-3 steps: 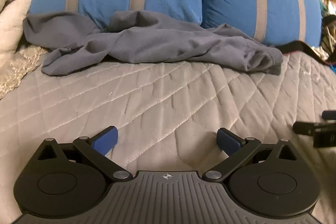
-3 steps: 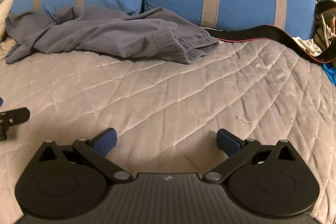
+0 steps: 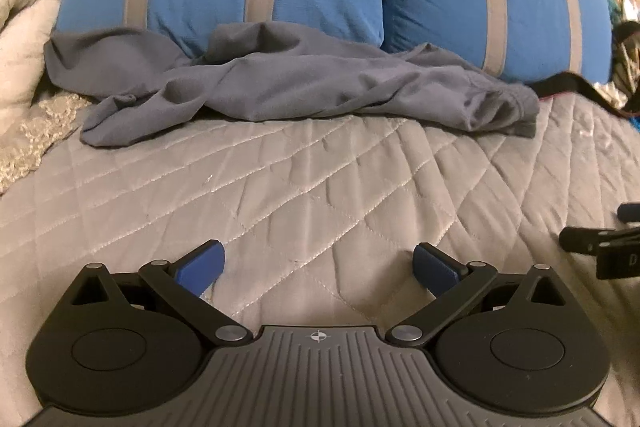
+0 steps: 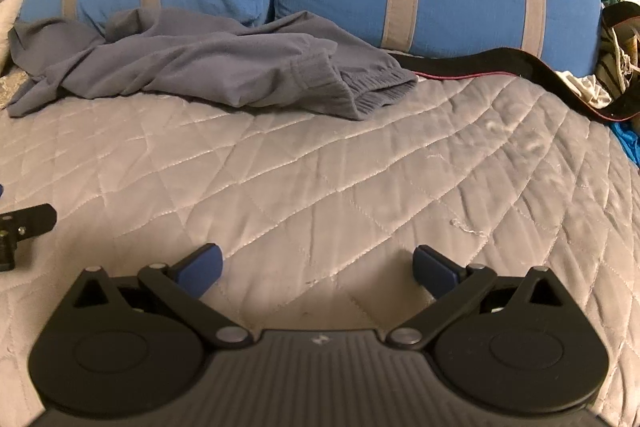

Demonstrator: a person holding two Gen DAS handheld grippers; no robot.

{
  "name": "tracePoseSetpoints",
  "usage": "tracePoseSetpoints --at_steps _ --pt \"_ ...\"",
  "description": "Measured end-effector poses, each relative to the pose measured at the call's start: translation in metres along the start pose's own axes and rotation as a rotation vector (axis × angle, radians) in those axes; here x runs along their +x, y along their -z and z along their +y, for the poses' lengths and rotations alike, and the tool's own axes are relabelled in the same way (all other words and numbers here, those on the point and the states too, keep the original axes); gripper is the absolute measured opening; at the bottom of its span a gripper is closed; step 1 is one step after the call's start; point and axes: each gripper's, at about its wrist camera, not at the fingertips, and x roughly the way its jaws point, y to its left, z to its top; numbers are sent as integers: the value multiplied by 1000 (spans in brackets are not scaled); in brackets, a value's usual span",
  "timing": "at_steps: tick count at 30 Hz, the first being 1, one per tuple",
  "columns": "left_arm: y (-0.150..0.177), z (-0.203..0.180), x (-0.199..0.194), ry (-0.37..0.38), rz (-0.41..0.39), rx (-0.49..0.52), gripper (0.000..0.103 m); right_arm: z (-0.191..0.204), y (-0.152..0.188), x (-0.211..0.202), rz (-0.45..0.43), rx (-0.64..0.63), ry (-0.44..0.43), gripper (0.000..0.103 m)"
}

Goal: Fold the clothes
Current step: 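Move the right gripper toward the ribbed cuff of the grey sweatpants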

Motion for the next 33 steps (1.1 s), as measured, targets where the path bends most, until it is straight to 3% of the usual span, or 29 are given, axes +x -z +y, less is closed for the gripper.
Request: tracePoseSetpoints --at_steps 7,23,30,33 --pt "8 -10 -1 -66 -12 77 103 -7 2 1 17 9 -50 103" --pt "-9 -21 9 -138 139 49 103 -1 -4 9 -1 -10 -9 103" --pt "-20 -18 16 -112 220 34 103 3 -3 7 -29 -46 4 103" --pt "-19 -17 16 -103 217 31 103 4 -6 6 -29 -61 -5 103"
